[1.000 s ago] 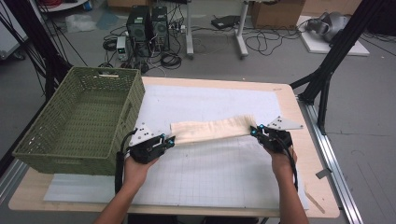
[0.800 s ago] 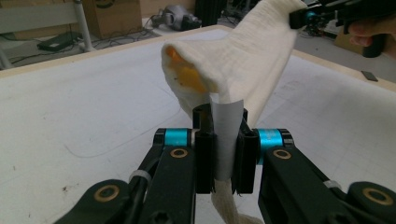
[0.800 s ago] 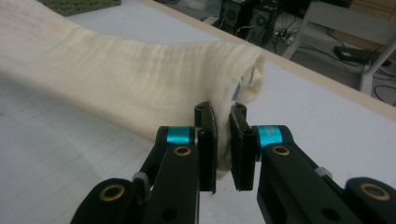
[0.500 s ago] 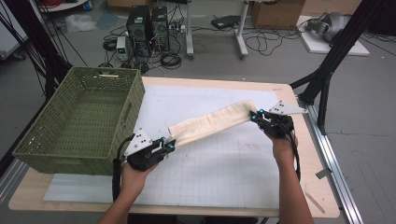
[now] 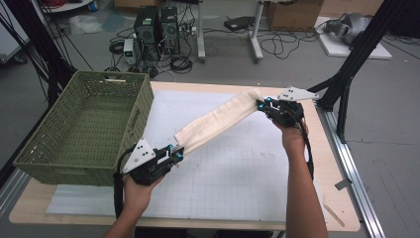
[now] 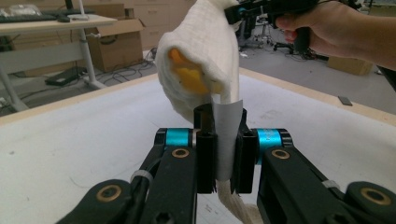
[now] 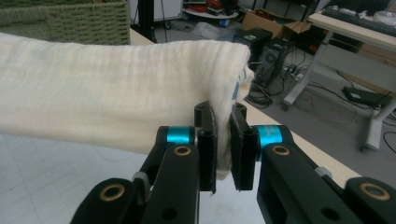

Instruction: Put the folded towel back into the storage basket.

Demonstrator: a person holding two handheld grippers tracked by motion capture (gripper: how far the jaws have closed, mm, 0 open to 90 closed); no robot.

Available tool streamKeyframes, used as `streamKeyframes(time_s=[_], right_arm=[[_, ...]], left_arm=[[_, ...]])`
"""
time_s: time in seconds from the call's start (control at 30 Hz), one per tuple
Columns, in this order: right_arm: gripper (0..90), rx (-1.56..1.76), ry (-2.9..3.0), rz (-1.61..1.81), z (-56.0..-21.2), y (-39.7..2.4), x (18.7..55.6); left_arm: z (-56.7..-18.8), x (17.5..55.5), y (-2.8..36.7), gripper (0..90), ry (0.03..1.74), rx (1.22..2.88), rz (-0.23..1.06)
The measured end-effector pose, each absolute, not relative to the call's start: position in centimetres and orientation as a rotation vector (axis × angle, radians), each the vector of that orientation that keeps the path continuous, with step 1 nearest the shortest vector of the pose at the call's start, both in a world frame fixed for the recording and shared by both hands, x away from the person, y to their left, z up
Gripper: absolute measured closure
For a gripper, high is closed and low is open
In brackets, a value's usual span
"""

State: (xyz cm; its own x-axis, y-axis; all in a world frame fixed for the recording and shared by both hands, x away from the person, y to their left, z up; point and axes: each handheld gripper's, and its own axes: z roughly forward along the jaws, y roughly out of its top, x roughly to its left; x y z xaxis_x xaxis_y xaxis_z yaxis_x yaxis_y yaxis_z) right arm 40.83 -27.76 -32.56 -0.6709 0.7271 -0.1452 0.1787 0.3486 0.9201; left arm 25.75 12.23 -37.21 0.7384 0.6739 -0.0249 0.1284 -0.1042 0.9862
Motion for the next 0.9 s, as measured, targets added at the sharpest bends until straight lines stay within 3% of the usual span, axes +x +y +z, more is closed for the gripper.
streamKeyframes(time_s=[0.9], right_arm=[[83.0,0.688,2.096,1.373,-28.8,-19.8,45.8]], left_arm=[[-34.7,23.6,15.5,83.3,0.671,1.558,0.653]])
